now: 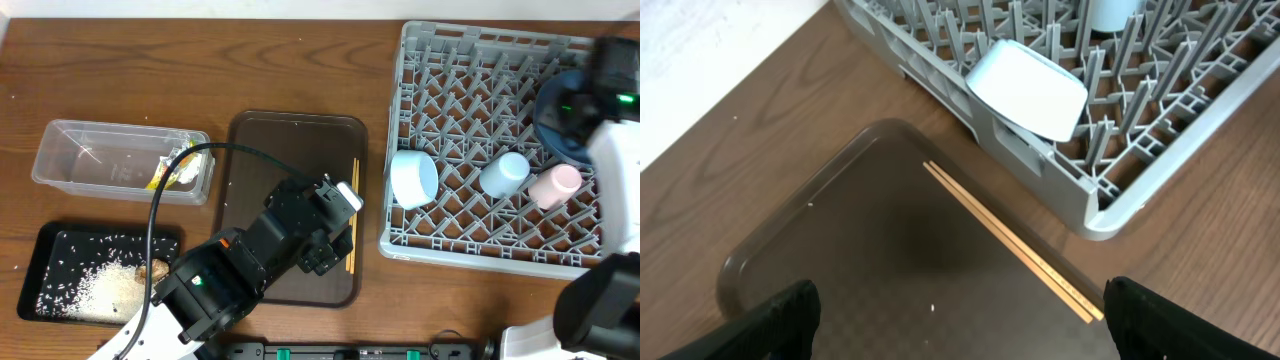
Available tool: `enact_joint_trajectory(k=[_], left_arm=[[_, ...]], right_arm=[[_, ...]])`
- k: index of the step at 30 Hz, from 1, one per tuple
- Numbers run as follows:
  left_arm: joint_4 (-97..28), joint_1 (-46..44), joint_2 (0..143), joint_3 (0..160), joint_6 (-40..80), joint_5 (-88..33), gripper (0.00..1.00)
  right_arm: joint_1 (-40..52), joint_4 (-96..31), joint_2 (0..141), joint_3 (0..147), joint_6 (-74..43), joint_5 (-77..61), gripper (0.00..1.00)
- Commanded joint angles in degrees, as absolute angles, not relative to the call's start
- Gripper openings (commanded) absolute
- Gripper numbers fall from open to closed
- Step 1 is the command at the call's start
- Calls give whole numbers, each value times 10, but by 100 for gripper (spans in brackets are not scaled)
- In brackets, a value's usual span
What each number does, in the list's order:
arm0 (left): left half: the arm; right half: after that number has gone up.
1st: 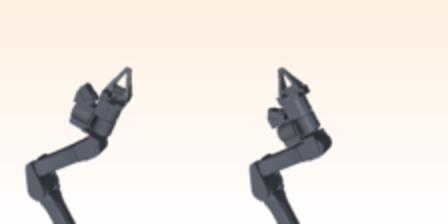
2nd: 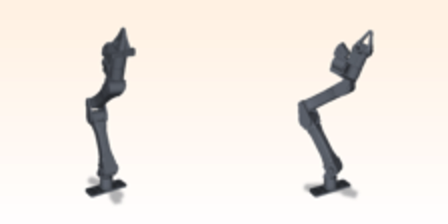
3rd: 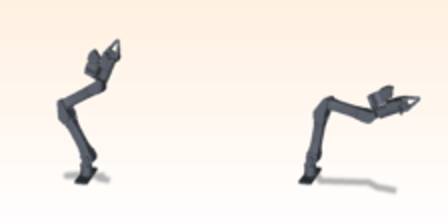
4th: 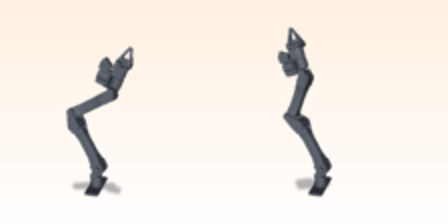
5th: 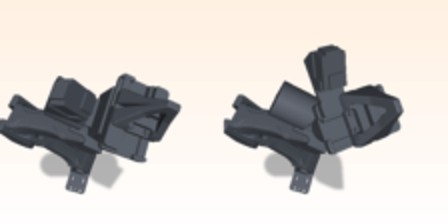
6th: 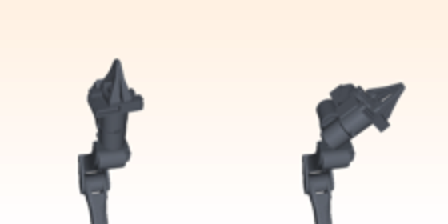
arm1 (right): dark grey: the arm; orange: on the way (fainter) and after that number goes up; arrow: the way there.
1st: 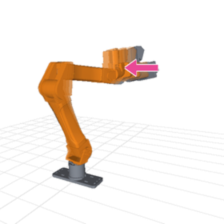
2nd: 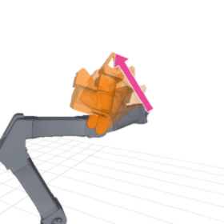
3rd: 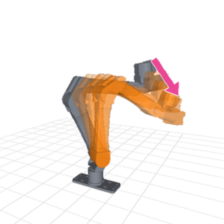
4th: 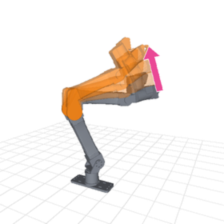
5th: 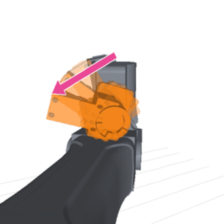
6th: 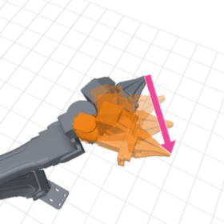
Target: Sort waste into correct bins and load items into the dishwasher rack
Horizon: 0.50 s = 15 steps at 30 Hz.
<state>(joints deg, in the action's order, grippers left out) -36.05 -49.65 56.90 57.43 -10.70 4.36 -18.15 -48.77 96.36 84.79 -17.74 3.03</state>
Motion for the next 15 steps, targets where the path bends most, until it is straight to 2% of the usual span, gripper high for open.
enact_joint_trajectory(k=[1,4,8,12,15], left_arm=[[-362,-495,570,584,-97,48,91],[-361,-495,570,584,-98,48,91],[-362,-495,570,584,-97,48,91],[-361,-495,571,584,-97,48,91],[-362,-495,572,584,-97,48,91]], right_arm=[[-277,-503,942,867,-216,-175,46],[-354,-523,942,867,-216,-266,47],[-421,-581,942,865,-211,-272,52],[-441,-594,942,853,-210,-268,64],[-441,-594,947,847,-216,-257,67]])
